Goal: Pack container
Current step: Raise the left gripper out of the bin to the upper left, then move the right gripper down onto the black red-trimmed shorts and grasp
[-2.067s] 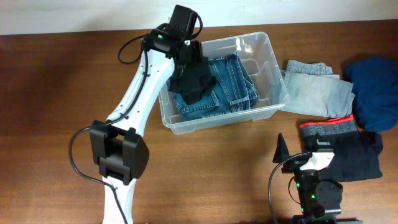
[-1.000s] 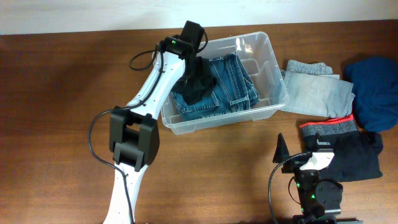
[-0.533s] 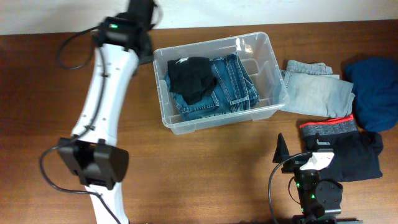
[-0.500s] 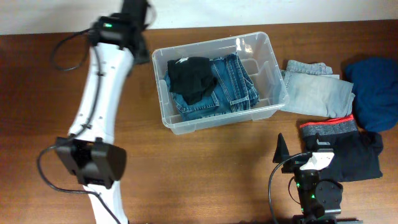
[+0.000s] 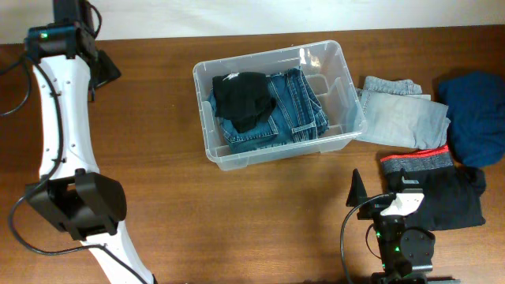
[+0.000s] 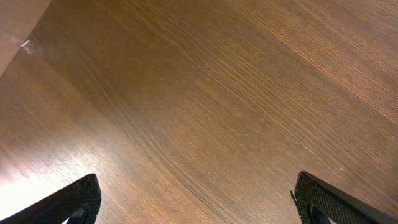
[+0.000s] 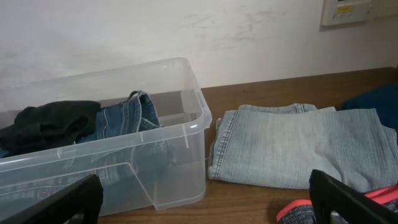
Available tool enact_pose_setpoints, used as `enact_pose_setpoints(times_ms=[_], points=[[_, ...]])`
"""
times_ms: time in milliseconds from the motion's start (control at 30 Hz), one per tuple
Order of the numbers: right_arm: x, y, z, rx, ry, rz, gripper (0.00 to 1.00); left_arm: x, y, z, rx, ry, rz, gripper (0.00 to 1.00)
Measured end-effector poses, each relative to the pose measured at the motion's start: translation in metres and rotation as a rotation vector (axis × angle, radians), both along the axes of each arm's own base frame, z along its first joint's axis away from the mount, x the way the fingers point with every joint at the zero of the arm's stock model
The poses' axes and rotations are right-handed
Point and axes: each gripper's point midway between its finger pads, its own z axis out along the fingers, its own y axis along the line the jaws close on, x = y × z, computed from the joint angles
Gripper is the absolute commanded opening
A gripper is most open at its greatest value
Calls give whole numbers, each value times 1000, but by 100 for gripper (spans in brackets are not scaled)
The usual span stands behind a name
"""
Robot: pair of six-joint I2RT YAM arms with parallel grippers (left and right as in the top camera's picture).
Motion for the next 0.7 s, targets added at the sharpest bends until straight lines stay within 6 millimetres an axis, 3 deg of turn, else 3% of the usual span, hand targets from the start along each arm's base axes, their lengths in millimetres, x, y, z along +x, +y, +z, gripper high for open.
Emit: enact_pose_setpoints(times_ms=[300,433,567,633,700], points=[[0,0,0,-1,0,-1,98,-3,9,0,0,0,20,99],[1,-1,9,8,-37,-5,98,-3,9,0,0,0,20,99],[-5,5,-1,19,57,27,98,-3,9,0,0,0,20,99],[-10,5,9,19,73,28,98,-3,9,0,0,0,20,99],[-15,3,38,16,40,16,98,-3,9,0,0,0,20,99]])
